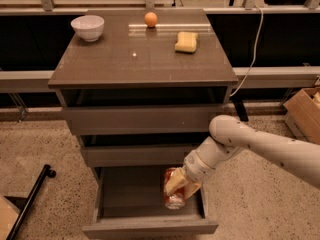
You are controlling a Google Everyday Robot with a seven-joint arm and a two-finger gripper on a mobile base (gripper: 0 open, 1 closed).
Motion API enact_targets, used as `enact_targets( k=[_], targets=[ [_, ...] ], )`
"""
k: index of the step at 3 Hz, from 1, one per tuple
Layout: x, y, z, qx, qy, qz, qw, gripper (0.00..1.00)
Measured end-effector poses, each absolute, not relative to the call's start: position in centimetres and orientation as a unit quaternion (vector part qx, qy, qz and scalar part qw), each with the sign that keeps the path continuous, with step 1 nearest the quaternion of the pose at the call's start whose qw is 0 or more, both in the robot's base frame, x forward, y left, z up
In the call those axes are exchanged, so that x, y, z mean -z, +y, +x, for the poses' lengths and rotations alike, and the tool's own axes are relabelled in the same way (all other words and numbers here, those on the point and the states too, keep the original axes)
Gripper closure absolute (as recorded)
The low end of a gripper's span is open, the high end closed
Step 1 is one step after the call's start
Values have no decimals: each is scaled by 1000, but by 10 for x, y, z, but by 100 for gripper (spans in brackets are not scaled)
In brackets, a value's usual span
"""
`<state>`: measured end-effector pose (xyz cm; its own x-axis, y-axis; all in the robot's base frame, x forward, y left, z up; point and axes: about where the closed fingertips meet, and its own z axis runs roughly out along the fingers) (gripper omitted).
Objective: Pick coke can from bottom drawer and place on counter
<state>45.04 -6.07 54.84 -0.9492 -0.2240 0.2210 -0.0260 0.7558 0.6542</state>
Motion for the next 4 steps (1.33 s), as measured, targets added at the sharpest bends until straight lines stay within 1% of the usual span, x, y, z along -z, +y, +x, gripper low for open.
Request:
enact_targets(
  k=[1, 2, 3, 4],
  targets=[
    [-649, -116, 467, 246, -964, 36, 92, 100],
    [-749, -159, 503, 173, -984, 16, 27, 100],
    [-825, -200, 533, 118, -993, 3, -12, 100],
    [-914, -216, 561, 115, -988, -7, -105, 100]
  ],
)
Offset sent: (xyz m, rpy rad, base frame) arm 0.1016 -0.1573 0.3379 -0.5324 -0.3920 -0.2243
